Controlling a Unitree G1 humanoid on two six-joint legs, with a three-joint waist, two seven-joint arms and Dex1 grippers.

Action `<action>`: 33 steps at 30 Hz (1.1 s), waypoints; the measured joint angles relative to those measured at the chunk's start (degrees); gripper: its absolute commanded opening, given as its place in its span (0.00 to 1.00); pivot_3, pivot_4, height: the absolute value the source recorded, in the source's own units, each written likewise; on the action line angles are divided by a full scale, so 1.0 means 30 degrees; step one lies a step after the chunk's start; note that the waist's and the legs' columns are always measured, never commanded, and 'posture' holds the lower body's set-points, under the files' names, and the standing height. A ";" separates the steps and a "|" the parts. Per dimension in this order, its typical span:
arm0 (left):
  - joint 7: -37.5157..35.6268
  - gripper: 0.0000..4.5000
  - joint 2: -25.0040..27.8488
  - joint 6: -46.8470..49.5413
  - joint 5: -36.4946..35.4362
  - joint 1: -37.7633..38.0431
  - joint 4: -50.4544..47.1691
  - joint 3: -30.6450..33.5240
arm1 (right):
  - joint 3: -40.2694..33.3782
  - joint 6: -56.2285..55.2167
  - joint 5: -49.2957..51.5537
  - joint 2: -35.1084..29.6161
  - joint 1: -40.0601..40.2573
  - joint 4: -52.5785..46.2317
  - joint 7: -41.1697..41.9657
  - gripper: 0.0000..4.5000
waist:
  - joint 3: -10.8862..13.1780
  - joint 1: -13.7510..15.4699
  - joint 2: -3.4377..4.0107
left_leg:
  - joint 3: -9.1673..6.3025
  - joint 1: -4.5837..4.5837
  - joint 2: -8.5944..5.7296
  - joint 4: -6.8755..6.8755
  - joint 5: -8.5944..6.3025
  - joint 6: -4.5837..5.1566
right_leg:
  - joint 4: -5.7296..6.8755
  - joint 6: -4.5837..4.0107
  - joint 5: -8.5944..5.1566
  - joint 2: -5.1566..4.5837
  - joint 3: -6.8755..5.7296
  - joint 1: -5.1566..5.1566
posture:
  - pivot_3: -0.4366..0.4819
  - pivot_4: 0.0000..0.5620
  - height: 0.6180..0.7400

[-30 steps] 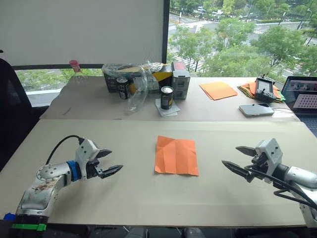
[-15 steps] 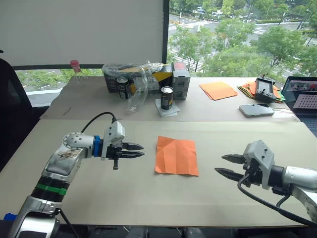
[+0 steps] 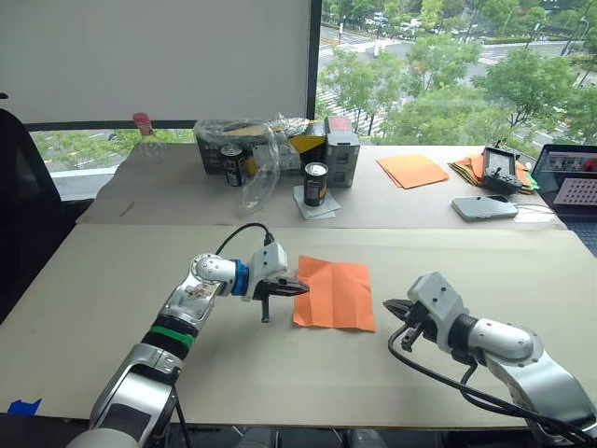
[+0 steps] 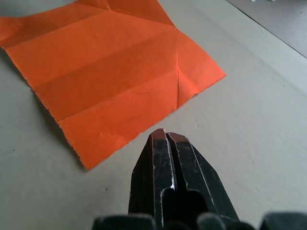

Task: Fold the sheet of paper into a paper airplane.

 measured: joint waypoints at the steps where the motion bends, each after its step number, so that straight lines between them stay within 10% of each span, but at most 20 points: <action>1: 0.0239 0.00 -0.0154 -0.0002 0.0136 0.0063 -0.0048 -0.0068 | 0.0116 0.0009 -0.0280 0.0002 -0.0333 0.0430 -0.0126 0.01 | 0.0000 -0.0002 0.0000 | 0.0000 0.0000 -0.0002 0.0000 0.0001 0.0000 | 0.0002 0.0001 0.0000 0.0000 0.0001 0.0000 | 0.48 0.27 0.43; 33: 0.4648 0.00 -0.0214 0.4237 0.2133 0.2914 -0.4643 -0.0783 | 0.3437 -0.3641 -0.4005 0.1006 -0.7166 0.9144 0.4343 0.01 | -0.0109 -0.0331 -0.0011 | -0.0005 0.0273 0.0011 -0.0046 -0.0005 -0.0001 | -0.0001 0.0015 -0.0006 0.0016 0.0004 0.0216 | 0.48 0.27 0.43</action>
